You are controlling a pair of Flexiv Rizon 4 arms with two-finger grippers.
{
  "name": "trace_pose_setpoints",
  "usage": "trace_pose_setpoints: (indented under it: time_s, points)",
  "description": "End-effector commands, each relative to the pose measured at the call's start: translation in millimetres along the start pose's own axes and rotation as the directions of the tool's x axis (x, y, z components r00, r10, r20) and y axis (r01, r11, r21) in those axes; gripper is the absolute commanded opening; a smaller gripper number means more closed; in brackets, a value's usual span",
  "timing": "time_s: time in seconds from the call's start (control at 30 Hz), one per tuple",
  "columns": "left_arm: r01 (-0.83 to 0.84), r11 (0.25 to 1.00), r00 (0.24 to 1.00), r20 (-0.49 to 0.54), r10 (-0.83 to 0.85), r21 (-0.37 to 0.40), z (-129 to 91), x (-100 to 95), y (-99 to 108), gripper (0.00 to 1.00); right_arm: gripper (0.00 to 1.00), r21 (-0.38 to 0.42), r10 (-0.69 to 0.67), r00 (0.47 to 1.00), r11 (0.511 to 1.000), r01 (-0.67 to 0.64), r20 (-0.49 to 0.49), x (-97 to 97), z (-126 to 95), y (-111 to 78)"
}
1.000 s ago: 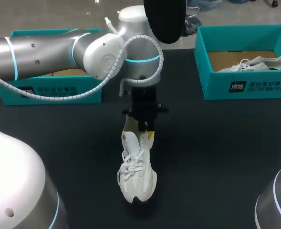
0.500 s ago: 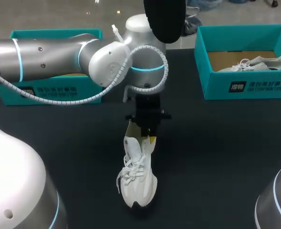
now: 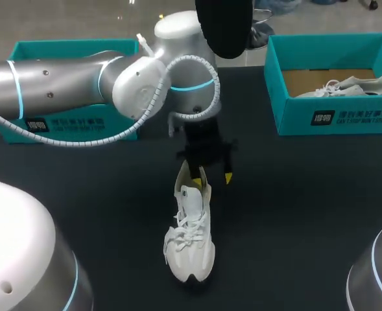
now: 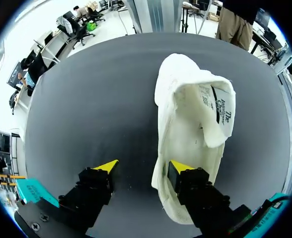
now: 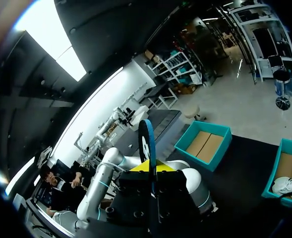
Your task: Take the shoe out of the shoebox, open the shoe tongue, remove and reinsert the insole, then place the shoe into the shoebox
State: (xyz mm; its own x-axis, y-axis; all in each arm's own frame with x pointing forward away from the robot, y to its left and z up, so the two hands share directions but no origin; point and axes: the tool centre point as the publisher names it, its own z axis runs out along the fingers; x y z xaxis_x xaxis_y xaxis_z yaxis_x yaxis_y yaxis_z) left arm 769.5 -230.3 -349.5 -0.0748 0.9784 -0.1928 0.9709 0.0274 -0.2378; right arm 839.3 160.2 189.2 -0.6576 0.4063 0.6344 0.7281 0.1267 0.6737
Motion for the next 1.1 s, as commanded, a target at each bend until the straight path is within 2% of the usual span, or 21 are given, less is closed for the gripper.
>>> trace_pose_setpoints:
  time_s: [0.03,0.13,0.2,0.3,0.47,0.7,1.1]
  points:
    - [0.123,0.992,0.938,0.325,-0.119,0.008,-34.2,6.5,4.0,1.0,0.0,0.0,0.002,1.0,1.0,-0.002,0.004,0.4,0.5,0.0]
    - [0.205,0.978,0.839,0.509,-0.19,0.027,-58.8,6.1,12.4,1.0,0.0,0.0,0.002,1.0,1.0,-0.002,0.004,0.4,0.5,0.0]
    - [0.25,0.966,0.744,0.625,-0.236,0.066,-74.9,8.7,15.9,1.0,0.0,0.0,0.002,1.0,1.0,-0.002,0.004,0.4,0.5,0.0]
    - [0.311,0.942,0.56,0.776,-0.29,0.127,-98.6,17.3,19.7,1.0,0.0,0.0,0.002,1.0,1.0,-0.002,0.004,0.4,0.5,0.0]
    - [0.316,0.922,0.332,0.884,-0.328,0.224,-125.2,35.6,14.6,1.0,0.0,0.0,0.002,1.0,1.0,-0.002,0.004,0.4,0.5,0.0]
    - [0.31,0.905,0.127,0.93,-0.344,0.292,-151.2,48.3,9.5,1.0,0.0,0.0,0.002,1.0,1.0,-0.002,0.004,0.4,0.5,0.0]
    - [0.31,0.905,0.127,0.93,-0.344,0.292,-151.2,48.3,9.5,1.0,0.0,0.0,0.002,1.0,1.0,-0.002,0.004,0.4,0.5,0.0]
